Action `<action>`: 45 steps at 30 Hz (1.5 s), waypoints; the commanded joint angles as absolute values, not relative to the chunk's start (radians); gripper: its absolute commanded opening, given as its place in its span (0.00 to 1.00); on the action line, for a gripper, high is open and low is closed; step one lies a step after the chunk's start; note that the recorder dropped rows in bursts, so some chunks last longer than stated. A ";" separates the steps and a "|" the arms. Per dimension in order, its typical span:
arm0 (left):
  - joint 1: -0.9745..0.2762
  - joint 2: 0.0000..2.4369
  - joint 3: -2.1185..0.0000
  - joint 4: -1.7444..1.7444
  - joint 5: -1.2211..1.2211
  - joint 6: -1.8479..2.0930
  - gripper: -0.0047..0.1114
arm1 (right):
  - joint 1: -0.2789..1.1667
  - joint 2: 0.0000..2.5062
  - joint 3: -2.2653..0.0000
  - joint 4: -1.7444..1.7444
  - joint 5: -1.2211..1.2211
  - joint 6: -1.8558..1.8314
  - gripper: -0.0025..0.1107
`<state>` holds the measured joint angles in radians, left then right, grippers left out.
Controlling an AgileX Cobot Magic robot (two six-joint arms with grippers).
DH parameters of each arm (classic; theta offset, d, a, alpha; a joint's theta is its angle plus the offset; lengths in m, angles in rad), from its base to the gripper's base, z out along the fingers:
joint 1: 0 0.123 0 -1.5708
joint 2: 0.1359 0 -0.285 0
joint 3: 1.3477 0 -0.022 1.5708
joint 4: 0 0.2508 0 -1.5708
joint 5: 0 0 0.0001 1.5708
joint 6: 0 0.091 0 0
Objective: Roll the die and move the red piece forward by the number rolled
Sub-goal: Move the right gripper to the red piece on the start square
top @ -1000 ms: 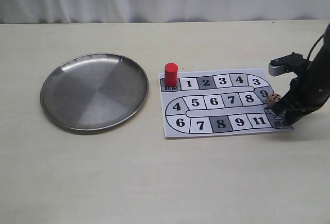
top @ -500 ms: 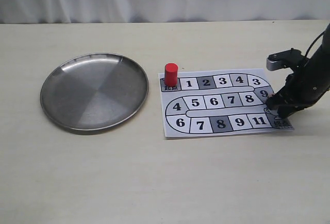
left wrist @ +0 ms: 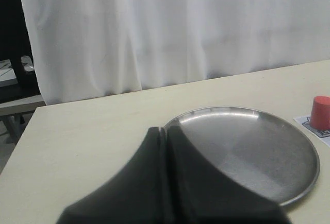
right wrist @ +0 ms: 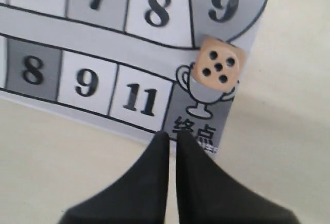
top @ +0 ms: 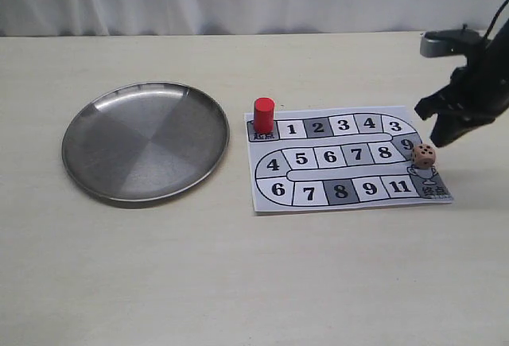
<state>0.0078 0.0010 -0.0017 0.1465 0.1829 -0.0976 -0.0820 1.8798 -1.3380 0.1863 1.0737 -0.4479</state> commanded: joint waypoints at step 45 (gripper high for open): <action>-0.001 0.000 0.000 0.144 0.173 -0.099 0.04 | 0.375 2.283 -1.641 0.284 0.476 -0.342 0.06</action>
